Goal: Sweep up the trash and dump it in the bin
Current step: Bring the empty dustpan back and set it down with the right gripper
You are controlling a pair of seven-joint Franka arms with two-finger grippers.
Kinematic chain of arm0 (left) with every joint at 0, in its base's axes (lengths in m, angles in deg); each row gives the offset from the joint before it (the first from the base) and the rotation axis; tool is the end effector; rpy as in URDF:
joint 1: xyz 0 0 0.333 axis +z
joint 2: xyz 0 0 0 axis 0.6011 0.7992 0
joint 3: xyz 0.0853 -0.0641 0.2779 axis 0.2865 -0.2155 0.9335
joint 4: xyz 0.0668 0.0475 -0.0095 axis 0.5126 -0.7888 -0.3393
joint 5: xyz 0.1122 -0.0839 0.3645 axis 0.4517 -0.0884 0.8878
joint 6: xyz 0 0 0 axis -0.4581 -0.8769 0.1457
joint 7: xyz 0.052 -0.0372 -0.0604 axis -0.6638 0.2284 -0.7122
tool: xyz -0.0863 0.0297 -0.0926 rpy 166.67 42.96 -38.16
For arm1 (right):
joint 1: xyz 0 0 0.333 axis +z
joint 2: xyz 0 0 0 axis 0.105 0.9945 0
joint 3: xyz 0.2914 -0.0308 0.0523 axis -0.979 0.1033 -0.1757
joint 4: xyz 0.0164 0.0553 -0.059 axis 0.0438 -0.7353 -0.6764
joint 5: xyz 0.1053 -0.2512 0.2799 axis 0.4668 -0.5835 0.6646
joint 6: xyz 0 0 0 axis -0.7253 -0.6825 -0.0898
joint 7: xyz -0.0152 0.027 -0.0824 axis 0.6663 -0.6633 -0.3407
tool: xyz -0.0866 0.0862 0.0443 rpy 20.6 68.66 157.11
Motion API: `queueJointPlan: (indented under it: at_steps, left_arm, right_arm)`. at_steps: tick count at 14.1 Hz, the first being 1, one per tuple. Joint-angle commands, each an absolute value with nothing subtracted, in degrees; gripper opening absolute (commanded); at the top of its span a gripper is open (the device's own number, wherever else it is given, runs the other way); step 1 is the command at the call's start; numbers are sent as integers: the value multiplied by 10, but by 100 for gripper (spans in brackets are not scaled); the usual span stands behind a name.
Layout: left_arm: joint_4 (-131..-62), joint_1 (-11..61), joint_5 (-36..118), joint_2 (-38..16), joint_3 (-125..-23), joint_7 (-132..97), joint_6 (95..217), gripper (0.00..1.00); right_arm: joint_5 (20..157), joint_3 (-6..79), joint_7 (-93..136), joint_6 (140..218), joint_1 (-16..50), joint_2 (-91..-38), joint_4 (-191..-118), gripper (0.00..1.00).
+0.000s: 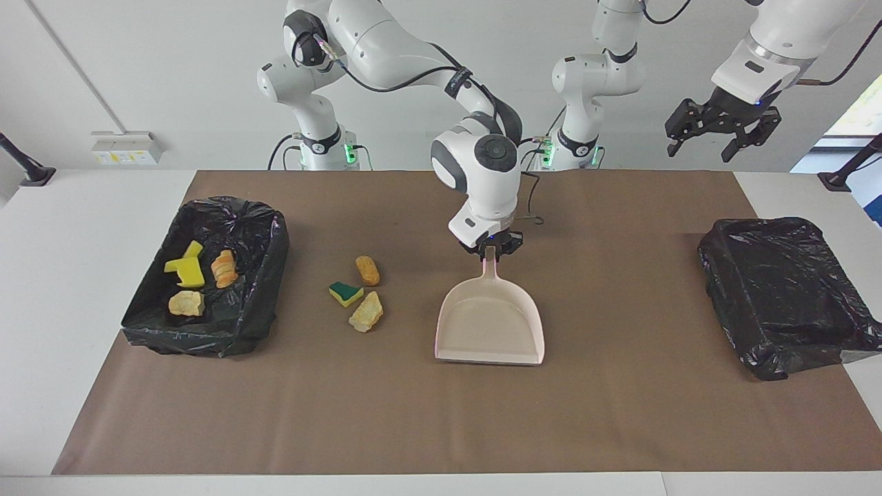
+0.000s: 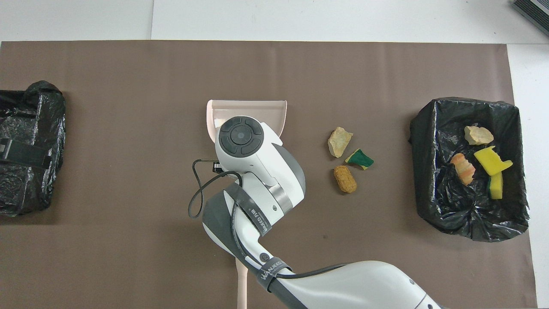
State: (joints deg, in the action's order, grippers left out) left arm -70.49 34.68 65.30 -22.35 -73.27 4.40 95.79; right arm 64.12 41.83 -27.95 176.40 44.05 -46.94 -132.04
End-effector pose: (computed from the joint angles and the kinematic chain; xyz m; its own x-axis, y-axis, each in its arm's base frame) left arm 0.5191 -0.0413 0.6362 0.9806 -0.1873 -0.0575 -0.1866 -0.9823 0.0171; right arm 0.5370 0.4516 0.3269 0.9945 -0.0747 -0.0736 -0.0809 -0.9931 -0.0854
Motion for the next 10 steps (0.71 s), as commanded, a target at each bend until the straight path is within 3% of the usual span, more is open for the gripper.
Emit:
queueJointPlan:
  at_steps: [1,2,3,4,8,10]
  left_arm:
    - [-711,354,653,-232,-737,46,952,100]
    - [-711,354,653,-232,-737,46,951,100]
    - [-711,354,653,-233,-737,46,951,100]
    - [-711,354,653,-232,-737,46,951,100]
    - [-711,354,653,-232,-737,46,952,100]
    - [-711,354,653,-233,-737,46,951,100]
  right_arm:
    - [664,419,-240,1784,433,-467,-1327,12]
    - [663,419,-233,1786,433,-469,-1334,33]
    - [660,419,-216,1781,436,-474,-1339,74]
    - [651,420,-206,1772,442,-478,-1340,100]
    - [655,419,-204,1698,434,-517,-1338,100]
    - [663,419,-202,1622,412,-553,-1339,100]
